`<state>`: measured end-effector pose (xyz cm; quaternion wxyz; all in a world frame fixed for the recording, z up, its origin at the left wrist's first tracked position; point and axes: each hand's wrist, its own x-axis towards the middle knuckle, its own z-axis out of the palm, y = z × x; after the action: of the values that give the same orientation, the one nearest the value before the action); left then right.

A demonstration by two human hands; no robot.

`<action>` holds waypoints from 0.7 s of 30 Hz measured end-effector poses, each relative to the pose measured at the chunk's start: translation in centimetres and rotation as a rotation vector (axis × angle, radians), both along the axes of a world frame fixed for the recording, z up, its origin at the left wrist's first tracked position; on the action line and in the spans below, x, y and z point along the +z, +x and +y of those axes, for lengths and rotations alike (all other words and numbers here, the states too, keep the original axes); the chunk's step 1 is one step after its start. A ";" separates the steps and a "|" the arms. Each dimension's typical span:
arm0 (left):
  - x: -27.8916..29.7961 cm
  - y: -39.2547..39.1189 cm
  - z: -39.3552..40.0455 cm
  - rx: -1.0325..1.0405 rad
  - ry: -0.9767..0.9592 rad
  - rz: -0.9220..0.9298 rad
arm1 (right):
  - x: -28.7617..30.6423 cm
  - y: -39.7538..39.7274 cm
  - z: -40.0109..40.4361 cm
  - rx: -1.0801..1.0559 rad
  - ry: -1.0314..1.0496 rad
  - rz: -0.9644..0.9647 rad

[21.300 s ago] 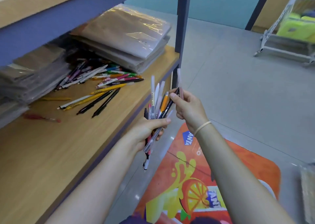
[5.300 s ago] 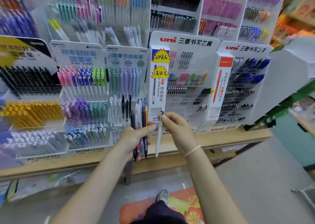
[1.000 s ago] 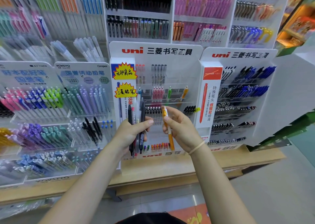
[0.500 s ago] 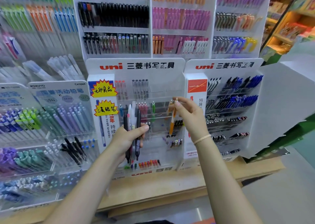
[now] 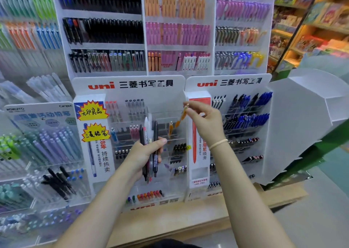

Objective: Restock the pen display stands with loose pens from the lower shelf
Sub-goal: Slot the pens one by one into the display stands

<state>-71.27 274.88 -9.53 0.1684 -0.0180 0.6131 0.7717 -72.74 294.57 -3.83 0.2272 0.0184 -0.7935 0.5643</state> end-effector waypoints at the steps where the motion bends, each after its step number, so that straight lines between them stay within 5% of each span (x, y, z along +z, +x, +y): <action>1: -0.2 0.0 0.2 0.005 0.002 -0.006 | -0.7 -0.2 -0.1 0.008 0.026 -0.045; 9: -1.5 0.2 0.2 0.001 0.021 -0.024 | -3.7 -2.0 -1.4 0.032 0.235 -0.269; 16: -1.0 1.6 -0.9 -0.136 0.031 0.055 | -3.9 -1.2 -1.8 -0.018 0.356 -0.257; 19: -0.8 1.9 -1.4 -0.161 0.004 0.045 | -3.4 1.1 -2.8 -0.075 0.274 -0.112; 21: -1.0 2.0 -1.7 -0.189 -0.055 0.023 | -3.0 2.6 -3.7 0.041 0.126 -0.248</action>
<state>-69.28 273.21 -10.48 0.2329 0.0441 0.6347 0.7355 -70.18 290.92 -6.80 0.1143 -0.0210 -0.8487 0.5159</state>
